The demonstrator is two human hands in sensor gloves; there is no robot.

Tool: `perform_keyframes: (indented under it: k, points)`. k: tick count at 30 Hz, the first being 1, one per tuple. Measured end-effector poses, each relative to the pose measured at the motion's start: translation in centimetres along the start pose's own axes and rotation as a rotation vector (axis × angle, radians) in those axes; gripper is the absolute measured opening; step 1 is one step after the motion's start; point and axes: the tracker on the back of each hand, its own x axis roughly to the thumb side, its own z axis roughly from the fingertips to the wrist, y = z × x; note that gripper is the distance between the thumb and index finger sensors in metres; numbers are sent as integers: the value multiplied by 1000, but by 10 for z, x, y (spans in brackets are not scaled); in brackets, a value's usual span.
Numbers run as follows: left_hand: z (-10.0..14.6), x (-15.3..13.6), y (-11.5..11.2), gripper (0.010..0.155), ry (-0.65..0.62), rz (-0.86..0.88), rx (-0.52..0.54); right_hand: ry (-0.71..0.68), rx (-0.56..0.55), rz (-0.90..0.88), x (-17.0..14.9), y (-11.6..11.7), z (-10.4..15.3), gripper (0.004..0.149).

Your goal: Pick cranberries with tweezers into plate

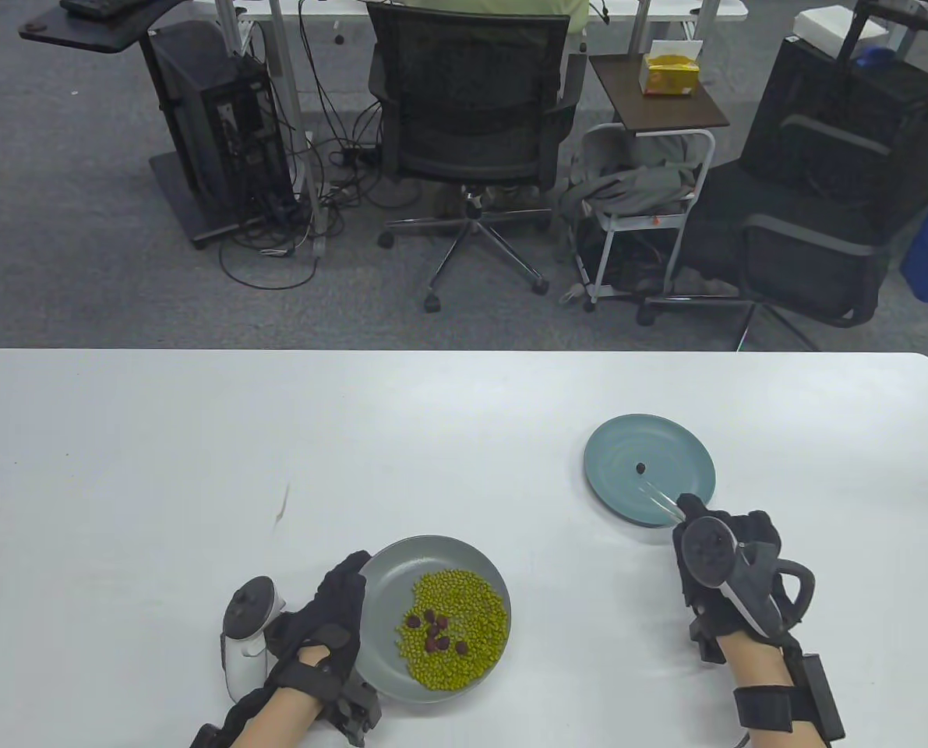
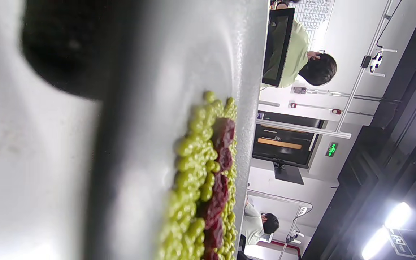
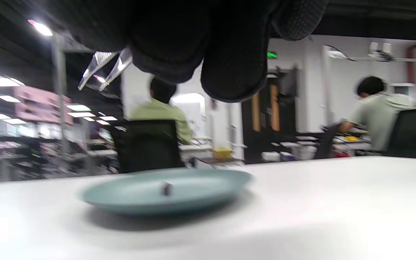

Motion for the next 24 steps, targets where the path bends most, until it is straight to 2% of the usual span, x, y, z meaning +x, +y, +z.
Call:
perform_keyframes:
  k: [4,7,8,11,17,21,24]
  points:
    - [0,-1,2,58,2,-5,15,-177,-33,-59,44,-14,21,49]
    - [-2,-2,3,58,7,-19,23,-348,-70,-92,82,-26,45,49]
    - [-2,-2,4,58,11,-19,24,-453,-75,-92,98,-32,57,49]
    - [-2,-2,4,58,7,-23,37,-580,-116,-70,121,-39,78,49]
    - [-2,-2,4,58,0,-27,43,-724,-97,-97,136,-47,101,48]
    - [-3,-4,5,58,6,-20,54,-766,-77,-49,141,-45,105,48]
    - [-4,-5,7,58,0,-27,71,-757,-14,-25,143,-40,103,48]
